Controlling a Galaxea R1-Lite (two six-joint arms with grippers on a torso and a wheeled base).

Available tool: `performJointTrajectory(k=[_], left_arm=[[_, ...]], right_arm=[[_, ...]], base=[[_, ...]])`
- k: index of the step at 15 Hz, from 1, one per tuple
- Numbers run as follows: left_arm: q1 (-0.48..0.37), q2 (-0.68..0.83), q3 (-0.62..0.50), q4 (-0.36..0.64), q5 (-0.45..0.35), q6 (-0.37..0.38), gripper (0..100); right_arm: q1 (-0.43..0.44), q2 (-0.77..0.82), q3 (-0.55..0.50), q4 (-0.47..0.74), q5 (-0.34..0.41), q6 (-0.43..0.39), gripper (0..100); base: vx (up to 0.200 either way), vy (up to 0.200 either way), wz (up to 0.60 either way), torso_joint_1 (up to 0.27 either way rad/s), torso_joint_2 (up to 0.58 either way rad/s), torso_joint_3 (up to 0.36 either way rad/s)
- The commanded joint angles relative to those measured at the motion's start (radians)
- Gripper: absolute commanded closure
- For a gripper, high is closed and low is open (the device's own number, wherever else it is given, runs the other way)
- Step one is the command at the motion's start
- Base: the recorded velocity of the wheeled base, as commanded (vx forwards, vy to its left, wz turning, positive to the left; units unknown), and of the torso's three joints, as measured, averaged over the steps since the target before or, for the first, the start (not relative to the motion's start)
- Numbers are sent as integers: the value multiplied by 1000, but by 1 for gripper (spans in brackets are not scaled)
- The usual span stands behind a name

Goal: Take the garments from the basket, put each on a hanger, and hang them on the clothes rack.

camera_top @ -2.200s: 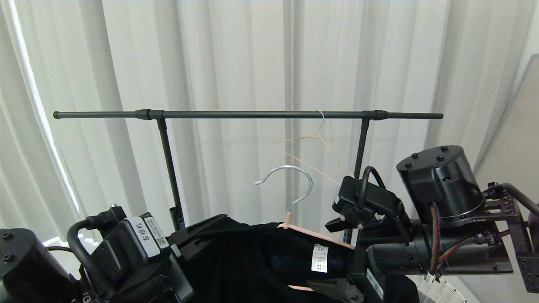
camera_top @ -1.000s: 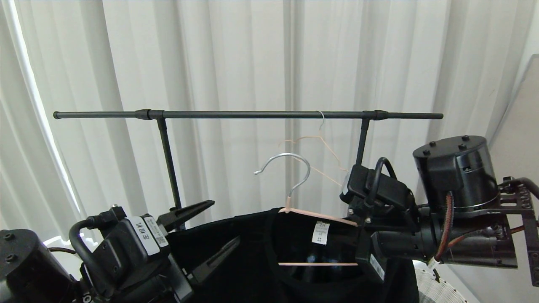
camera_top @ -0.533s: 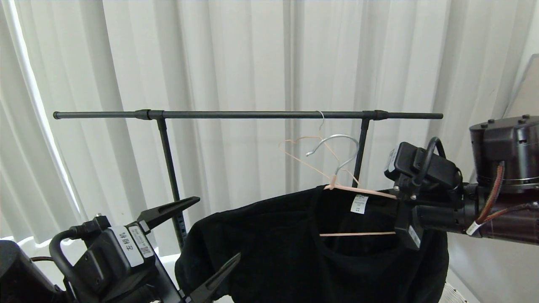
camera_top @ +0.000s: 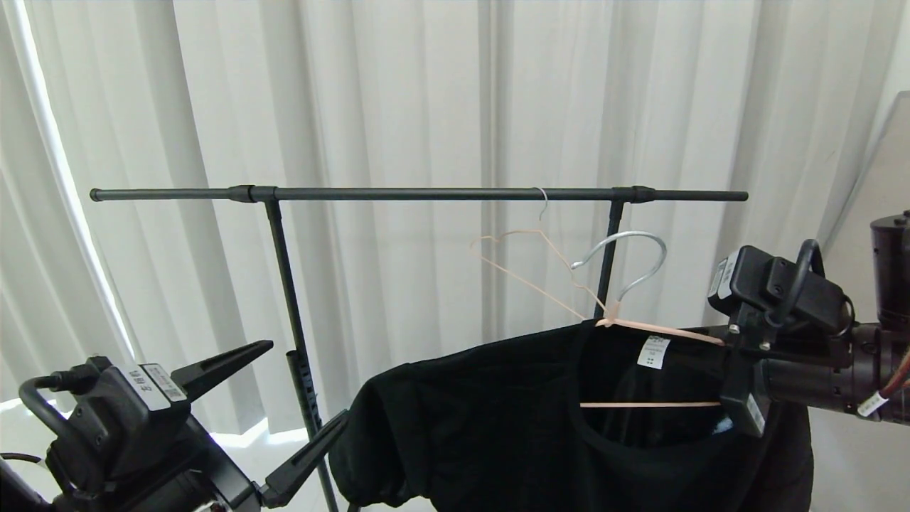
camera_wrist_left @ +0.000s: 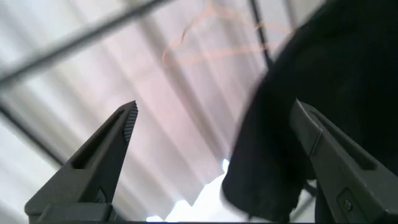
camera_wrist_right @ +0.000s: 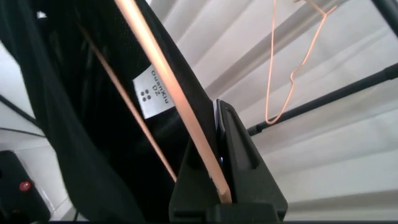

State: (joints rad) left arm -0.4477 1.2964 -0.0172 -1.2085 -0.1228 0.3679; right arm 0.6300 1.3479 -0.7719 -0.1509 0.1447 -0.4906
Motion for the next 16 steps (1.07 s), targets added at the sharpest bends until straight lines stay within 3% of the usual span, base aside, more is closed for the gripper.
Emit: performJointTrajectory(k=[1, 6, 10, 11, 16], left_arm=[[26, 9, 17, 3, -1, -15, 0], [27, 190, 17, 3, -3, -24, 0], [38, 253, 17, 3, -5, -26, 0], [43, 253, 17, 3, -5, -26, 100], [46, 248, 17, 3, -3, -26, 100]], right_arm=[[5, -15, 3, 1, 3, 0, 100], [48, -35, 3, 1, 7, 0, 100], [79, -41, 2, -4, 3, 0, 100], [80, -47, 3, -3, 3, 0, 100], [79, -61, 5, -3, 0, 0, 100]], base=[[0, 0, 0, 0, 0, 0], [0, 0, 0, 0, 0, 0], [0, 0, 0, 0, 0, 0], [0, 0, 0, 0, 0, 0], [0, 0, 0, 0, 0, 0]])
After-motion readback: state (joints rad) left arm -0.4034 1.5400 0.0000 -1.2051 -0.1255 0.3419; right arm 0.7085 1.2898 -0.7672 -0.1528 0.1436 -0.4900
